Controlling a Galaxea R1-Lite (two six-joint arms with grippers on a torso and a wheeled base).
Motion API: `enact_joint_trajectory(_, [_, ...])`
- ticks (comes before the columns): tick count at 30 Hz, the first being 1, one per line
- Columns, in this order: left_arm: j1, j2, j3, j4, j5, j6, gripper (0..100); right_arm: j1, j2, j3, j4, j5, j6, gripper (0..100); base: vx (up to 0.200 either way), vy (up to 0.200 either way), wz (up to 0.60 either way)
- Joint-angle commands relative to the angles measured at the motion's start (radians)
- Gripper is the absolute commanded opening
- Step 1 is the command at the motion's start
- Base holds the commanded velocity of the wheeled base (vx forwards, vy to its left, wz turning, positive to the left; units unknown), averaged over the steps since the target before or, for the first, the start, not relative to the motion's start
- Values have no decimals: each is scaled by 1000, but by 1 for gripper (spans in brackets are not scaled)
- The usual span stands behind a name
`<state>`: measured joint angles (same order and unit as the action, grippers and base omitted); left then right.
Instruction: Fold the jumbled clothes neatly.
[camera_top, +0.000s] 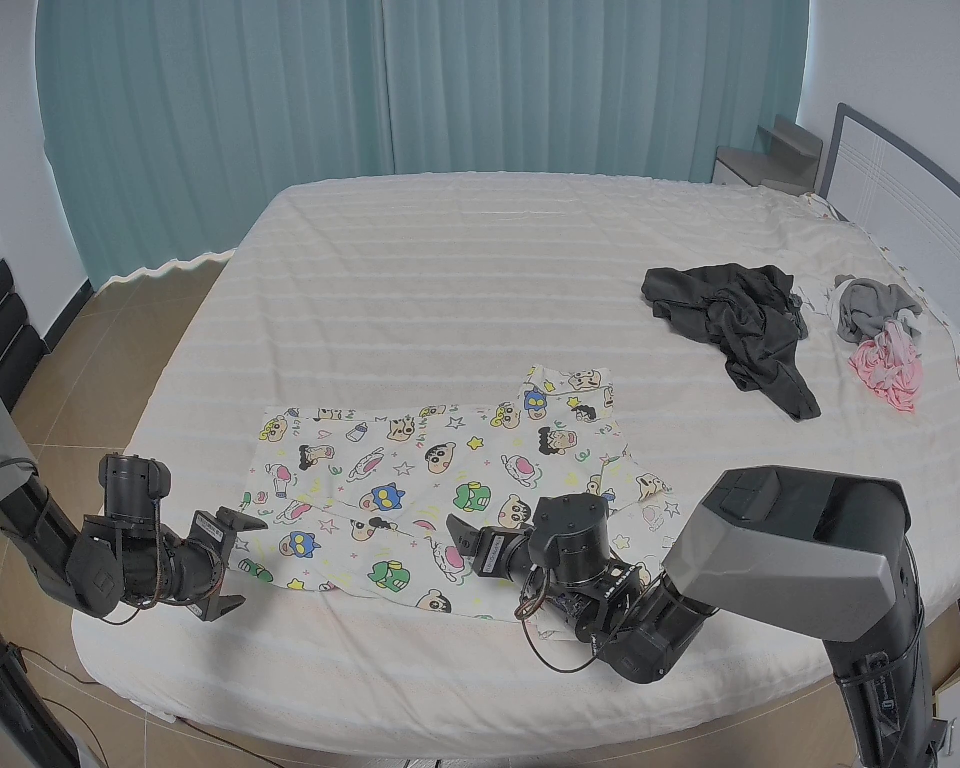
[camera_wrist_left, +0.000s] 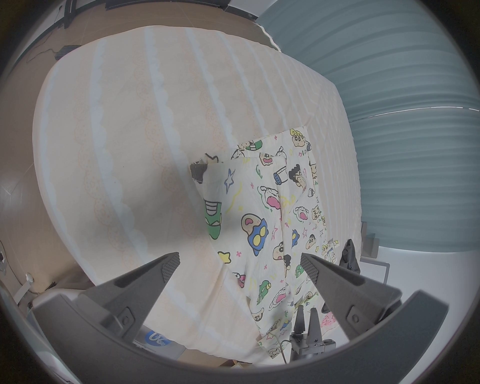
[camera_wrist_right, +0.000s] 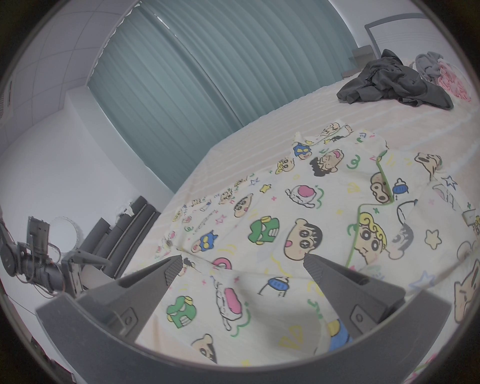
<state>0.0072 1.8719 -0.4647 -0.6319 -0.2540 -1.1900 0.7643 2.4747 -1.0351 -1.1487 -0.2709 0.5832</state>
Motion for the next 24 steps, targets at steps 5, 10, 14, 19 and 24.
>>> enact_joint_trajectory(5, [0,-37,1,-6,13,12,100,24,-71,63,-60,12,12,100,0,0,0])
enact_joint_trajectory(10, [14,-59,-29,-22,21,64,100,-6,-183,115,-51,18,56,100,0,0,0])
enact_joint_trajectory(14, [71,-60,-91,-6,21,296,100,-62,-273,173,-46,53,61,100,0,0,0])
enact_joint_trajectory(19, [126,-20,-195,54,-7,599,100,-99,-379,296,-52,56,78,100,0,0,0])
enact_joint_trajectory(24, [166,69,-385,233,-105,900,100,-132,-493,448,-51,58,116,100,0,0,0])
